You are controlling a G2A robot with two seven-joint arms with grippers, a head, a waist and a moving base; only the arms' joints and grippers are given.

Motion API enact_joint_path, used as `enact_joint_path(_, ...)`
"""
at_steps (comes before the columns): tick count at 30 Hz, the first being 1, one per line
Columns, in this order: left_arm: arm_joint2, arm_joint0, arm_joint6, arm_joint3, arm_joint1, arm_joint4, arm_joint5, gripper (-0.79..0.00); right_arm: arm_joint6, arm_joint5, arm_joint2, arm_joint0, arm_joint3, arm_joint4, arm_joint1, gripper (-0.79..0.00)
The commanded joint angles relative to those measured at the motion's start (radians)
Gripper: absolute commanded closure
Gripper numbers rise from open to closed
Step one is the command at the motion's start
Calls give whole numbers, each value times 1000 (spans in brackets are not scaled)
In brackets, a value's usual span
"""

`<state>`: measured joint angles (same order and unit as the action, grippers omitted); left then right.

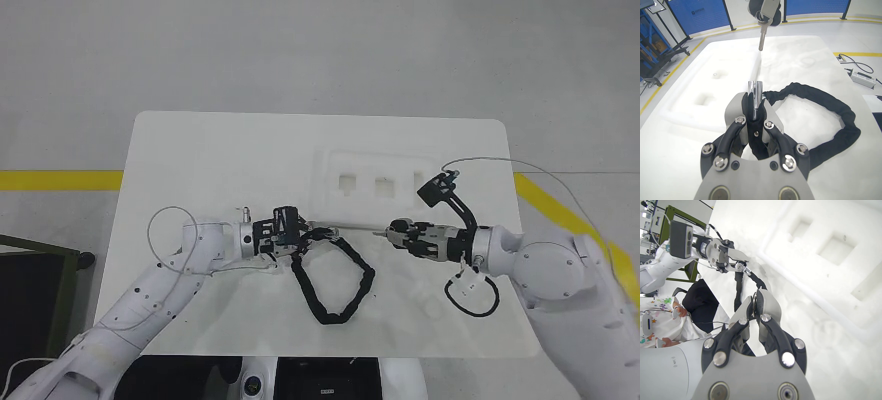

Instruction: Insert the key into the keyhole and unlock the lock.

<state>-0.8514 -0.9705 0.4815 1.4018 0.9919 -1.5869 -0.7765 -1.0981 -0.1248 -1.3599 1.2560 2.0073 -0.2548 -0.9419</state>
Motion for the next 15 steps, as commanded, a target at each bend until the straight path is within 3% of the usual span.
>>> enact_joint_path(1, 1, -1, 30, -7, 0, -20, 9, 0, 20, -1, 16, 0, 9, 16, -2, 0)
enact_joint_path(15, -35, -33, 177, -25, -12, -77, 31, 0, 112, -22, 155, -55, -33, 99, -25, 0)
